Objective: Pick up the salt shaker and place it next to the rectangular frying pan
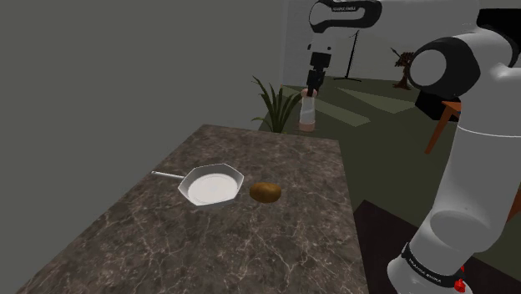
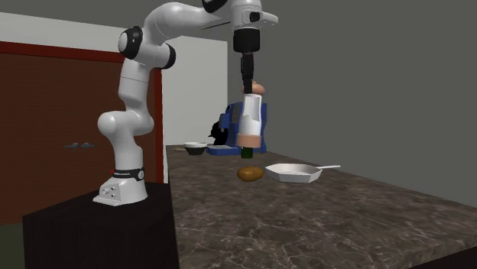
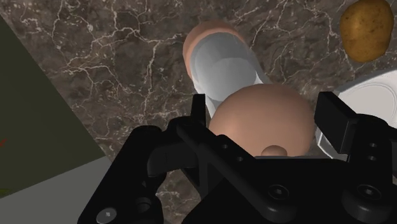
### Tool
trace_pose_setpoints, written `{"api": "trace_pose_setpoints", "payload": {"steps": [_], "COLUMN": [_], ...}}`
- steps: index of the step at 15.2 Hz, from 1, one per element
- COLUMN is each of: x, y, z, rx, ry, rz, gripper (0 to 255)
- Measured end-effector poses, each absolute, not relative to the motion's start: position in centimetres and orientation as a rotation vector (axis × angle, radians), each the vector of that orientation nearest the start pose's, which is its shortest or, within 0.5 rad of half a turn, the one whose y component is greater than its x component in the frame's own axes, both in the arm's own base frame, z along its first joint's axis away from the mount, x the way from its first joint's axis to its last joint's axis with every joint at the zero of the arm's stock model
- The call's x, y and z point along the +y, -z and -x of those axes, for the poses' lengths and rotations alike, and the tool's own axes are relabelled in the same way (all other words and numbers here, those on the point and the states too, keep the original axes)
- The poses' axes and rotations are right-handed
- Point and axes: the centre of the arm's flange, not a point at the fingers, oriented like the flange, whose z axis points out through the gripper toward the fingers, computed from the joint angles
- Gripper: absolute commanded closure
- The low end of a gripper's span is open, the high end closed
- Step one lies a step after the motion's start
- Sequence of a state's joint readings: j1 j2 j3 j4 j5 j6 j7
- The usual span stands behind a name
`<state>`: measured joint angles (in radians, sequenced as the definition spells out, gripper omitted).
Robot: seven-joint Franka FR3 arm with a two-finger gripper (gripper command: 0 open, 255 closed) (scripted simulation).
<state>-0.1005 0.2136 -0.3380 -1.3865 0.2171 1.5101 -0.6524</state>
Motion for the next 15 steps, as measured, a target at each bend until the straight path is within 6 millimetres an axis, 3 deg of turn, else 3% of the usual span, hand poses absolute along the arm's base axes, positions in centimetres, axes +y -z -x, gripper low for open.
{"api": "trace_pose_setpoints", "payload": {"steps": [12, 15], "x": [-21.5, -18.9], "y": [-65.1, -65.6], "z": [-57.0, -57.7], "rx": [-0.331, -0.332], "ry": [0.013, 0.012], "rz": [2.957, 2.957], "gripper": [255, 255]}}
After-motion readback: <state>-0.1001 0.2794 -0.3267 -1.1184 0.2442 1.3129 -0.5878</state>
